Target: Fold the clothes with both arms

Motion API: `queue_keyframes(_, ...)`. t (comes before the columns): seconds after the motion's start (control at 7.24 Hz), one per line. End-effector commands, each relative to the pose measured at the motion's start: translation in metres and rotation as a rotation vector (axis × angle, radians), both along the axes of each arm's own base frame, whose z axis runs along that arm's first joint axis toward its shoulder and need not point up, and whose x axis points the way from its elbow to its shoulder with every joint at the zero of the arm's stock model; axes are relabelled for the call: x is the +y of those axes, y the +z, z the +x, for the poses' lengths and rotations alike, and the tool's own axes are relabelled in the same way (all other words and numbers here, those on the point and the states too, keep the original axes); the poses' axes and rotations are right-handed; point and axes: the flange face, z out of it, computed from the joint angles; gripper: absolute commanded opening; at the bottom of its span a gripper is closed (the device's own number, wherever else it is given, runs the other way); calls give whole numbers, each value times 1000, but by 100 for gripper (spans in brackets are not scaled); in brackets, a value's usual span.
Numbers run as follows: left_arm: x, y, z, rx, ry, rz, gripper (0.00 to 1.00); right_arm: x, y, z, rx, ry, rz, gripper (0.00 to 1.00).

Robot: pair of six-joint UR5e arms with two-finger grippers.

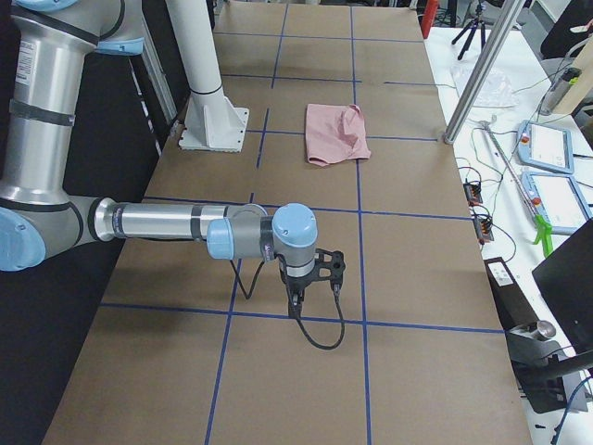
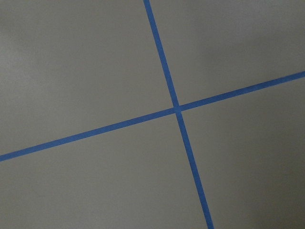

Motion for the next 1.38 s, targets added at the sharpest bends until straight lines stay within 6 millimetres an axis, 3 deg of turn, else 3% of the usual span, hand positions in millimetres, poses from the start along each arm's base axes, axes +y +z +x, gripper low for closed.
queue_keyframes(0.0, 0, -7, 0, -2, -1, 7, 100, -19, -6, -3, 6, -3, 7, 100)
queue_keyframes(0.14, -3, -12, 0, -8, 0, 22, 100, -22, -9, -5, -2, -1, 9, 100)
queue_keyframes(0.41, -1, -8, 1, -7, 5, 21, 100, -17, 17, -4, 6, -11, -28, 100)
queue_keyframes(1.24, -2, -6, -3, -62, 0, 21, 100, -15, 19, -5, -1, -12, -31, 100)
